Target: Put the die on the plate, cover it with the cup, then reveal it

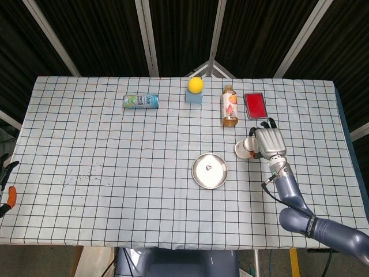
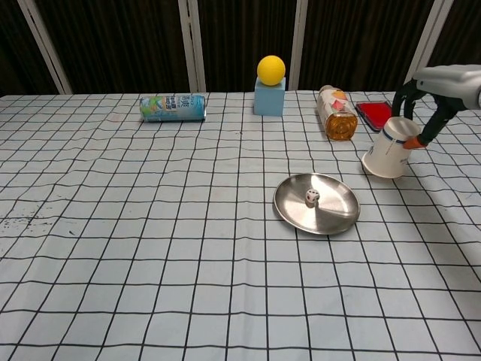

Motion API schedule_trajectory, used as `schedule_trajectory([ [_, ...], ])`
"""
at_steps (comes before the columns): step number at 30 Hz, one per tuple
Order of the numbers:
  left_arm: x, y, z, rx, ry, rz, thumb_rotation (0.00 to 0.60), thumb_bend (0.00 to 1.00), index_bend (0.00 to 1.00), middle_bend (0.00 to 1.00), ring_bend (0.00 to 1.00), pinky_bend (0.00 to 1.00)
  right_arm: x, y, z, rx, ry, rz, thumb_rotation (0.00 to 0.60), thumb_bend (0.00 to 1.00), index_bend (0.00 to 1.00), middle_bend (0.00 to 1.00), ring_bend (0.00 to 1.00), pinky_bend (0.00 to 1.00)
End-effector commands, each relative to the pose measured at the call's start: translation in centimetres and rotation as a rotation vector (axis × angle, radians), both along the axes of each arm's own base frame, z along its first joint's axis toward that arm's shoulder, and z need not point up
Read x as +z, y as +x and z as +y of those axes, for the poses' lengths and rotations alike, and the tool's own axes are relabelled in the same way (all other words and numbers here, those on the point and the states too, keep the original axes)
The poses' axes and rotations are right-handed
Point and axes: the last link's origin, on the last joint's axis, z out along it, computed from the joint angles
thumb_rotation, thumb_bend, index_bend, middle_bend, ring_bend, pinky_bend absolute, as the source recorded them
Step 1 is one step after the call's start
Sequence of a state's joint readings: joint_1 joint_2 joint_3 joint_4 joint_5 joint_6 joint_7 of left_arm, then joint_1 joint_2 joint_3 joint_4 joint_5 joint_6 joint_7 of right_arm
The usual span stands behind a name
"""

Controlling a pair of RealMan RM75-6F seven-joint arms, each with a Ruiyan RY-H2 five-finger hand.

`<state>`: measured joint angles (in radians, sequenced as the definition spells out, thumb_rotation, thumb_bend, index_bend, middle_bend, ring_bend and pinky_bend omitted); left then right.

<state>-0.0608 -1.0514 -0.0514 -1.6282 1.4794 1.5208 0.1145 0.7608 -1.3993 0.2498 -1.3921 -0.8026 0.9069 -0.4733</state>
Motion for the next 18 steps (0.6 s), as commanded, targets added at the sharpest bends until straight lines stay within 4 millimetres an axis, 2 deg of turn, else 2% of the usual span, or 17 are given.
schedule_trajectory([
  [1, 0.1, 0.0, 0.0, -0.002, 0.002, -0.004, 0.6, 0.84, 0.14, 0.0, 0.0, 0.0, 0.6, 1.6, 0.2, 0.031, 0.039, 0.034, 0.6, 0.42, 0.59, 0.46, 0.18, 0.0],
  [8, 0.4, 0.1, -0.2, -0.009, 0.005, -0.02, 0.6, 0.84, 0.14, 0.0, 0.0, 0.0, -0.1, 6.0, 2.7, 0.074, 0.147, -0.011, 0.6, 0.45, 0.6, 0.46, 0.18, 0.0],
  [14, 0.6, 0.0, -0.3, -0.008, 0.012, -0.027, 0.6, 0.84, 0.14, 0.0, 0.0, 0.0, -1.8, 8.4, 5.0, 0.086, 0.237, -0.057, 0.6, 0.46, 0.6, 0.46, 0.18, 0.0],
  [18, 0.6, 0.0, -0.3, -0.008, 0.01, -0.025, 0.6, 0.84, 0.14, 0.0, 0.0, 0.0, -3.0, 9.8, 5.8, 0.096, 0.271, -0.104, 0.6, 0.46, 0.6, 0.46, 0.18, 0.0],
])
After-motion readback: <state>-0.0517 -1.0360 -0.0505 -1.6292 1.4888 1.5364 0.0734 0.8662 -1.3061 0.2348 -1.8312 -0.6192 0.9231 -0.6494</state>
